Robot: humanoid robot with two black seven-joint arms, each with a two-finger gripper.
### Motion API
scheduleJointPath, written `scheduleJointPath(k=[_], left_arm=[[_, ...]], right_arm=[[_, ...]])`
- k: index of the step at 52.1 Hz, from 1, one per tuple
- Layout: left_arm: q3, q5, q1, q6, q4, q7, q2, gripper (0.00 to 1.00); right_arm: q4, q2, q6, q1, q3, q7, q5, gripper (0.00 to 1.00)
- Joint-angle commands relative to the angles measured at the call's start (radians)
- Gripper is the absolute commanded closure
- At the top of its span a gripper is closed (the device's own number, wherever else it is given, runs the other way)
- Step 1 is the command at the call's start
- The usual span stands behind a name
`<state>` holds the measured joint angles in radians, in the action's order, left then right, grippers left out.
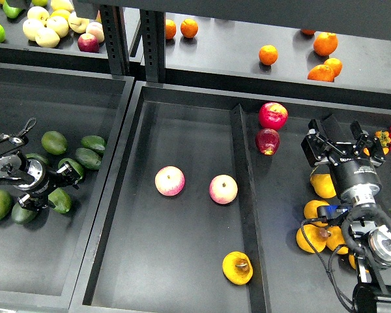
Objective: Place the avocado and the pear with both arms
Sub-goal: 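Open the left gripper to release the avocado among the avocados, then lift the left gripper and withdraw it toward the robot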
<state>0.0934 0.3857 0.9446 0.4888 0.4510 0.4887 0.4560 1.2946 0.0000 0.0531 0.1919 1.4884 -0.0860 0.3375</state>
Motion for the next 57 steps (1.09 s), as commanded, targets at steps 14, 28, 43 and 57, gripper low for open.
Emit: scheduleJointPath(k=[14, 28, 43, 57], left_arm=[[0.381, -0.303, 0.017, 0.000, 0.003, 0.000, 0.026, 0.02], [0.534, -0.694, -0.018, 0.000, 0.009, 0.000, 0.007, 0.02], [0.949, -0.797, -0.204, 0.000, 0.031, 0.000, -0.126, 0.02], [1.216, -0.798, -0.398, 0.000, 0.225, 0.000, -0.238, 0.02]], right_arm=[[-0.005, 0.000, -0.002, -0.002, -0.007, -0.001, -0.002, 0.00], [-0.012, 0.000, -0.015, -0.023, -0.014, 0.000, -0.002, 0.00], [-0.023, 0.000, -0.036, -0.052, -0.017, -0.009, 0.000, 0.00], [-0.024, 0.000, -0.065, -0.058, -0.057, -0.020, -0.003, 0.00]])
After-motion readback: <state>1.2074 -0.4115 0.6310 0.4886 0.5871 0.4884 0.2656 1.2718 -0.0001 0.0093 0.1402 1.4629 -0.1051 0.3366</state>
